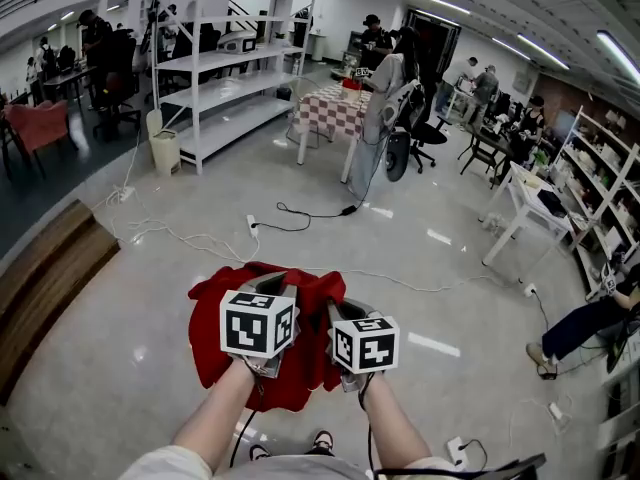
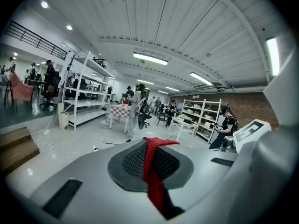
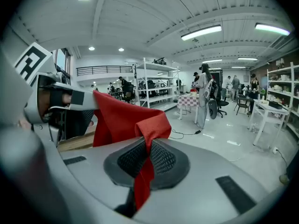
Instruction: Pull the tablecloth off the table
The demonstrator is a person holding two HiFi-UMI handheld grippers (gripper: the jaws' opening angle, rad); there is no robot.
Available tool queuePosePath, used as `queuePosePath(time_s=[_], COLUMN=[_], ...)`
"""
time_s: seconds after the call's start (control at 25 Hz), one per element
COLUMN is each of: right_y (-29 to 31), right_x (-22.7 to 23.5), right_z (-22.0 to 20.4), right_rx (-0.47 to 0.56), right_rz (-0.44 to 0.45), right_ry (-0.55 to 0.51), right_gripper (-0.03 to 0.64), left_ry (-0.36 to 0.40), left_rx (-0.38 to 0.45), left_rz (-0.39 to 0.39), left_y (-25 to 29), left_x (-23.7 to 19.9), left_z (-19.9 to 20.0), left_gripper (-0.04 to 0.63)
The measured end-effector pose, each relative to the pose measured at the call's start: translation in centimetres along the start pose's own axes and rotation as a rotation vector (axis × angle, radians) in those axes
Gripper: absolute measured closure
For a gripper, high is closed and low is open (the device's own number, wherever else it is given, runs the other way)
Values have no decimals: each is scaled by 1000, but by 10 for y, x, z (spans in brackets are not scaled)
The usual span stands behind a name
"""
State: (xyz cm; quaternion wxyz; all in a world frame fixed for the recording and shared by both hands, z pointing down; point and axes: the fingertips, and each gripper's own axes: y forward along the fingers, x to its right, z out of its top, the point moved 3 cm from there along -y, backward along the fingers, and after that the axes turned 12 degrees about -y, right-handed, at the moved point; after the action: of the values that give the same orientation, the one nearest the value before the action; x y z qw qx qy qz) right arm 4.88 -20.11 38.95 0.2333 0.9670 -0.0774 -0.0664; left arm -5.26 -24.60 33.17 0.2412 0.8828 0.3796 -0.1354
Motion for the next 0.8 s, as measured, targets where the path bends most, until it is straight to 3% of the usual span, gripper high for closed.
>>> queuePosePath(time_s=[0.44,0.8], right_y=[-21,-43], right_x=[32,76], right_z=[-5,-24], right_rx=[30,28], right_rz=[-26,-23], right_ry=[30,42], right_gripper=[588,587], left_ry=[49,25], left_rx=[3,40], left_rz=[-28,-29], left_y=[17,39], left_x=[45,86], left_z=[5,-4], left_gripper=[578,577])
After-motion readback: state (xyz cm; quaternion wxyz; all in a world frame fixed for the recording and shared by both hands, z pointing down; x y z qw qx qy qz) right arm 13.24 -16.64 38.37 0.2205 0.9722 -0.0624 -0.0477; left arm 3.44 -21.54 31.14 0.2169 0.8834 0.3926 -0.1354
